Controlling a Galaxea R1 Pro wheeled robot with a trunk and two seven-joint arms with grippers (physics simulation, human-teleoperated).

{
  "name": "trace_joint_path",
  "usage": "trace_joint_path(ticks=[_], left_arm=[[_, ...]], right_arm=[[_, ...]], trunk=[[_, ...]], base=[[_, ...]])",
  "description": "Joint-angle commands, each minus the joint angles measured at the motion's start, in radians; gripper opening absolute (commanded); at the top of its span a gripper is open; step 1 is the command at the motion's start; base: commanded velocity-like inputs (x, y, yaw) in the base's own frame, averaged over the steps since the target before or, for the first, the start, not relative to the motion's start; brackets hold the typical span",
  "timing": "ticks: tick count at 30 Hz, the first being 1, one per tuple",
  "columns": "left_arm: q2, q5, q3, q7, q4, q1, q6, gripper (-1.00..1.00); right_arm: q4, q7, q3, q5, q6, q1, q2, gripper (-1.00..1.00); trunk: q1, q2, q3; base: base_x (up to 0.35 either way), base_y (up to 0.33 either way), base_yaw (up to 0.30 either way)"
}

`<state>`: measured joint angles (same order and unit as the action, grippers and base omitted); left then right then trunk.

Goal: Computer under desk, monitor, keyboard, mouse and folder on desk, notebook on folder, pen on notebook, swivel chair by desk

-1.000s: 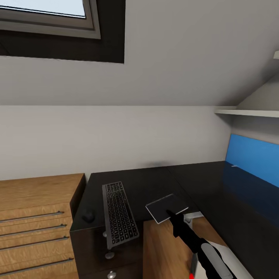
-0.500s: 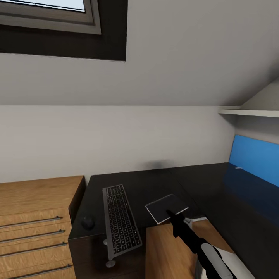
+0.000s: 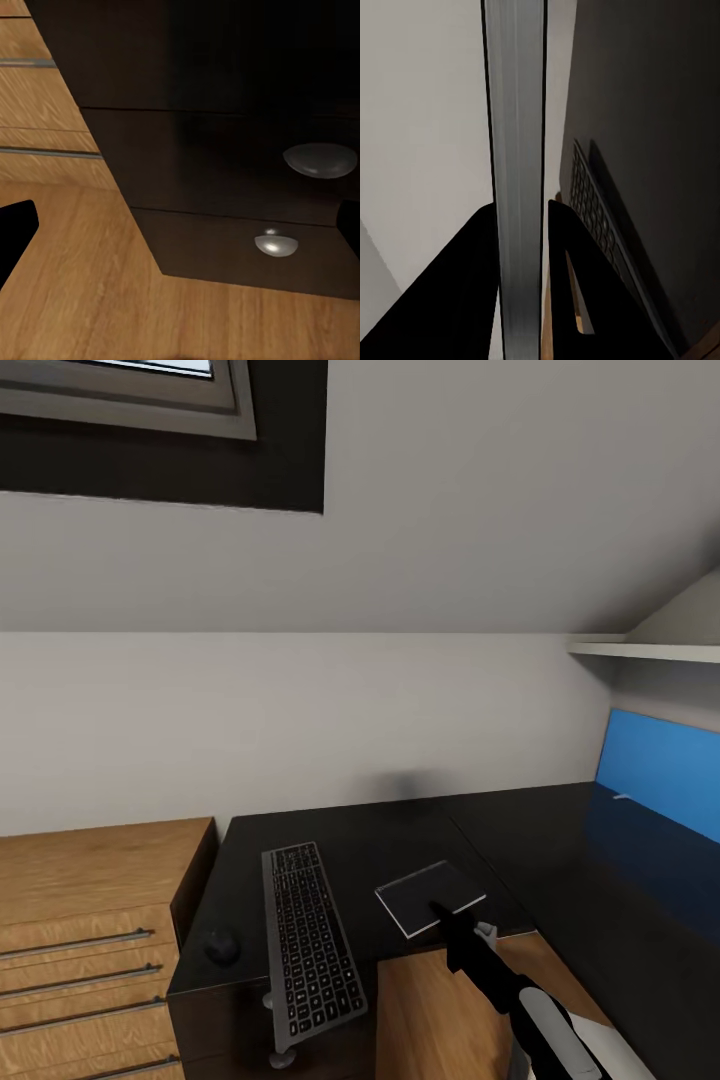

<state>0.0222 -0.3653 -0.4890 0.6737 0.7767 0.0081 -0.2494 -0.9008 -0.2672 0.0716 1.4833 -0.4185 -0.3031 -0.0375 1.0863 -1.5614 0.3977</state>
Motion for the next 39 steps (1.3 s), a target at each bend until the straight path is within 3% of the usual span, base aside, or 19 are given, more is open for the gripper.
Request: trace_joint_path(ticks=[1,24,25,39], left_arm=[[-0.001,-0.01,-0.003,0.003,0.001,0.0,-0.006,1.0],[-0.001,-0.01,-0.003,0.003,0.001,0.0,-0.007,1.0],[-0.001,-0.01,-0.003,0.004,0.001,0.0,-0.007,1.0],[-0.001,-0.01,-0.003,0.004,0.001,0.0,-0.007,1.0]], right_arm=[[0.0,-0.001,0.002,0.006,-0.002,-0.001,-0.001,-1.0],[0.0,0.002,0.002,0.009,-0.003,0.0,-0.002,-1.0],[0.0,0.002,0.002,0.009,-0.003,0.0,-0.002,1.0],[0.0,-0.001,0.003,0.006,-0.003,-0.001,-0.002,1.0]], trunk=[[0.0,-0.001,0.001],[0.0,-0.001,0.001],[0.0,-0.001,0.001],[0.0,-0.001,0.001]], base=[[0.004,0.0,0.0],[0.0,0.0,0.0],[0.0,0.0,0.0],[0.0,0.0,0.0]])
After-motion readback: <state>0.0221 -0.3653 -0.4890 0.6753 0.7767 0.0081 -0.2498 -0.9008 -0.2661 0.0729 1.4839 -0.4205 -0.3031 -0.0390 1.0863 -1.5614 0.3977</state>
